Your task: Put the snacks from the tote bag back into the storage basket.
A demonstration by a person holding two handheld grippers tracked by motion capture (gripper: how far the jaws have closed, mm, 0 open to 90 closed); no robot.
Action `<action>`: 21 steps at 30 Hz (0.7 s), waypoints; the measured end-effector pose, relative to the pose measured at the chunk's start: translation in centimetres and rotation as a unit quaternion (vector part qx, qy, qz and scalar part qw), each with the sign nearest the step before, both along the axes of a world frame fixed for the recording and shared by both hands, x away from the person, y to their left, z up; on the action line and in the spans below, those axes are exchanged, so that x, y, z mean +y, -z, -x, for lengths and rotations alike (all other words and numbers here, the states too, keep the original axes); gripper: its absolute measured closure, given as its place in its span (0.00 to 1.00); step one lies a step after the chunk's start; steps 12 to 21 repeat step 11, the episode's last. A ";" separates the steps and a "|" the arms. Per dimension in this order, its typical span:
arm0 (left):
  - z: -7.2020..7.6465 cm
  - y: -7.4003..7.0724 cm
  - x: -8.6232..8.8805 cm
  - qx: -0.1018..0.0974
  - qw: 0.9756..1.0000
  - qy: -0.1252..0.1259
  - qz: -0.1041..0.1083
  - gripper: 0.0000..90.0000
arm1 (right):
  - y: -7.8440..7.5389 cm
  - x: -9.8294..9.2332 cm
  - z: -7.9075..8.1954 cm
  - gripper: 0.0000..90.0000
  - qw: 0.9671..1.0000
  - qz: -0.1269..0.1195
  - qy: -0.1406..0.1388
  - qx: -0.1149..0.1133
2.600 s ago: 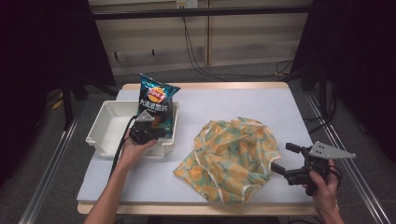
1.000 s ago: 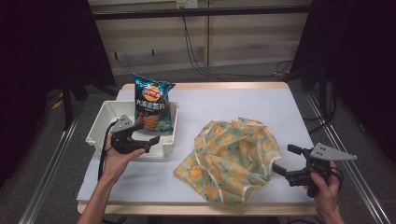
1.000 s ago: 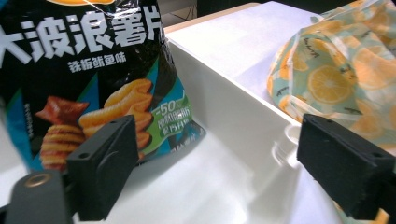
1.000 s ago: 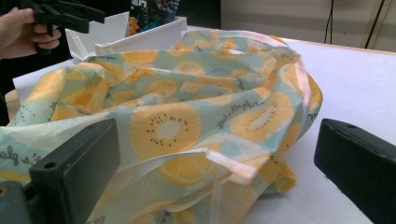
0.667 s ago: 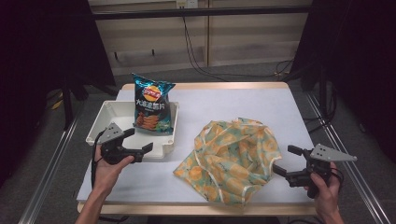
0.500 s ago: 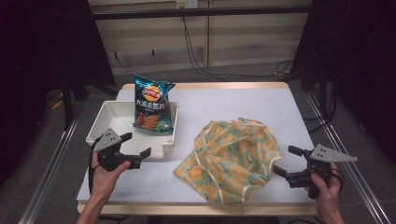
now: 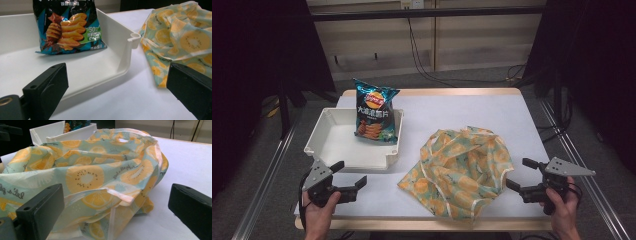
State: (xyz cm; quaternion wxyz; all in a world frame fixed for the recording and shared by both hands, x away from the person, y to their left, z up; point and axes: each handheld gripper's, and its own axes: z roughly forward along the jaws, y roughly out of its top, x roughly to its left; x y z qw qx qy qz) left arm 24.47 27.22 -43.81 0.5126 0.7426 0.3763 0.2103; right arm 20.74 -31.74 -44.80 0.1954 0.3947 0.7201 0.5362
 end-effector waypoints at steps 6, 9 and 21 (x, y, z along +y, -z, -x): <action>1.4 1.2 0.6 0.002 1.000 -0.017 0.004 0.04 | 0.2 0.1 -0.1 0.00 1.000 0.010 -0.002 -0.001; 1.1 1.2 0.7 -0.006 1.000 -0.022 -0.003 0.05 | 0.4 0.1 0.0 0.00 1.000 0.010 -0.003 0.002; 1.0 1.3 0.8 0.004 1.000 -0.021 0.006 0.05 | 0.5 0.2 0.1 0.00 1.000 0.012 -0.003 0.004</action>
